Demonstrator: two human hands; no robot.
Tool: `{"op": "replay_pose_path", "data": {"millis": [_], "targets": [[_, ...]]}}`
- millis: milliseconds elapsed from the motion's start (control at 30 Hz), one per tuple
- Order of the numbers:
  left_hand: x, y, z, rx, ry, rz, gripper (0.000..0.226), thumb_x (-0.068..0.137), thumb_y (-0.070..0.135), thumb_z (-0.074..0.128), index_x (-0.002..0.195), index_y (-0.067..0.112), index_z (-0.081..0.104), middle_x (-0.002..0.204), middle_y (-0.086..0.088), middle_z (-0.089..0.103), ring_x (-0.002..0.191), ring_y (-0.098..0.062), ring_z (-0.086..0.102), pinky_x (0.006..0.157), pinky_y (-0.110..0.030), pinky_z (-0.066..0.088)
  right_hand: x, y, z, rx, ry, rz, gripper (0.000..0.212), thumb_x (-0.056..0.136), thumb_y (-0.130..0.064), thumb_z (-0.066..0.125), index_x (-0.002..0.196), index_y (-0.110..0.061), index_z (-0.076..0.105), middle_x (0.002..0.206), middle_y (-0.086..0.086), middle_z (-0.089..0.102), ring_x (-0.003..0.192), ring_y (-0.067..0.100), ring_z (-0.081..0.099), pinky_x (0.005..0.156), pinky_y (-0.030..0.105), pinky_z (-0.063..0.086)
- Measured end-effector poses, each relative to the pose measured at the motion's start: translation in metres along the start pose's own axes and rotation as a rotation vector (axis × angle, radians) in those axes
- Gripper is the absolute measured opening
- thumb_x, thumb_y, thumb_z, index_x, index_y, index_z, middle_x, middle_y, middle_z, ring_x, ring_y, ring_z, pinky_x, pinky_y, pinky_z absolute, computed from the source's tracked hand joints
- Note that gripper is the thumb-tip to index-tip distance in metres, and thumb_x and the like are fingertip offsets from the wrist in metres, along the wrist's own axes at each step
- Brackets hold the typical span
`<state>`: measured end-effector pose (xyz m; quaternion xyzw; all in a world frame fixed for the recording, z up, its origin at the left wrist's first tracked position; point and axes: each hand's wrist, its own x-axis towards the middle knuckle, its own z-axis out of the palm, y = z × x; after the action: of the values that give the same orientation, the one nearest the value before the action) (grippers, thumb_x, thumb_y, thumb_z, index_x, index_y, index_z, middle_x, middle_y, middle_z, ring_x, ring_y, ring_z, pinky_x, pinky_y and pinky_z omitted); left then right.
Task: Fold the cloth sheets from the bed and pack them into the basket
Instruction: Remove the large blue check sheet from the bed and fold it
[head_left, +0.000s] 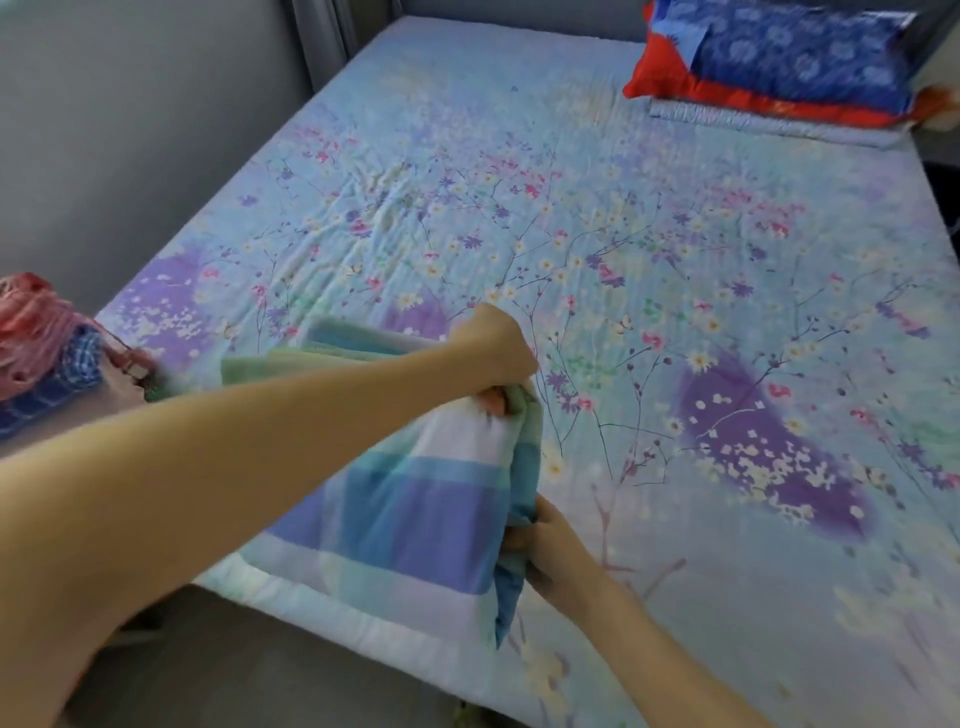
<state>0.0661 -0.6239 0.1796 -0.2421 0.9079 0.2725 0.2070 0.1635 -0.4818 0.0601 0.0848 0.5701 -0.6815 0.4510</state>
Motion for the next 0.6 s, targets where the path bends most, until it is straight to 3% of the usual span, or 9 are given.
{"op": "replay_pose_path", "data": {"millis": [67, 133, 233, 333, 400, 500, 600], "targets": [[0.015, 0.0, 0.034, -0.115, -0.117, 0.001, 0.017, 0.087, 0.016, 0.056, 0.093, 0.001, 0.051, 0.073, -0.007, 0.063, 0.054, -0.017, 0.061, 0.048, -0.025, 0.053, 0.011, 0.023, -0.033, 0.06, 0.194, 0.134, 0.057, 0.08, 0.024, 0.041, 0.126, -0.007, 0.053, 0.101, 0.017, 0.067, 0.077, 0.029, 0.067, 0.061, 0.034, 0.057], [0.023, -0.02, 0.057, -0.155, -0.117, 0.015, 0.02, 0.092, 0.015, 0.052, 0.106, 0.002, 0.046, 0.089, -0.013, 0.062, 0.068, -0.024, 0.058, 0.059, -0.032, 0.051, 0.02, 0.042, -0.074, 0.041, 0.375, 0.194, 0.051, 0.091, 0.016, 0.036, 0.137, -0.006, 0.041, 0.093, 0.016, 0.061, 0.067, 0.024, 0.064, 0.05, 0.029, 0.054], [0.032, -0.089, 0.068, -0.106, 0.099, -0.025, 0.021, 0.093, 0.016, 0.046, 0.11, 0.005, 0.051, 0.102, -0.014, 0.059, 0.085, -0.027, 0.052, 0.073, -0.033, 0.041, 0.028, 0.062, -0.11, -0.212, 0.514, 0.227, 0.033, 0.1, -0.007, 0.039, 0.13, 0.005, 0.047, 0.089, 0.014, 0.057, 0.074, 0.025, 0.06, 0.062, 0.033, 0.047], [0.042, -0.183, 0.075, -0.135, 0.269, -0.218, 0.023, 0.094, 0.022, 0.047, 0.108, 0.006, 0.056, 0.109, -0.017, 0.064, 0.099, -0.034, 0.057, 0.082, -0.036, 0.044, 0.048, 0.07, -0.1, -0.494, 0.505, 0.224, 0.041, 0.096, -0.032, 0.05, 0.121, -0.001, 0.057, 0.1, 0.012, 0.064, 0.092, 0.03, 0.062, 0.082, 0.041, 0.051], [0.041, -0.235, 0.089, -0.154, 0.268, -0.328, 0.033, 0.095, 0.03, 0.049, 0.118, 0.007, 0.054, 0.119, -0.016, 0.062, 0.109, -0.035, 0.056, 0.09, -0.039, 0.044, 0.062, 0.068, -0.083, -0.603, 0.515, 0.172, 0.054, 0.092, -0.041, 0.054, 0.127, -0.001, 0.053, 0.116, 0.012, 0.063, 0.108, 0.029, 0.059, 0.091, 0.037, 0.047], [0.046, -0.278, 0.116, -0.235, 0.177, -0.429, 0.052, 0.095, 0.039, 0.05, 0.135, 0.007, 0.043, 0.132, -0.015, 0.053, 0.119, -0.033, 0.05, 0.099, -0.04, 0.04, 0.089, 0.055, -0.069, -0.668, 0.562, 0.062, 0.051, 0.091, -0.042, 0.056, 0.127, -0.006, 0.049, 0.12, 0.01, 0.061, 0.113, 0.029, 0.056, 0.081, 0.029, 0.04], [0.066, -0.285, 0.133, -0.524, 0.161, -0.426, 0.055, 0.093, 0.032, 0.057, 0.137, 0.004, 0.04, 0.126, -0.014, 0.053, 0.109, -0.029, 0.053, 0.088, -0.034, 0.041, 0.121, 0.043, -0.071, -0.98, 0.572, -0.1, 0.076, 0.081, -0.055, 0.061, 0.143, -0.02, 0.032, 0.135, 0.005, 0.05, 0.124, 0.028, 0.048, 0.097, 0.037, 0.04]]}}
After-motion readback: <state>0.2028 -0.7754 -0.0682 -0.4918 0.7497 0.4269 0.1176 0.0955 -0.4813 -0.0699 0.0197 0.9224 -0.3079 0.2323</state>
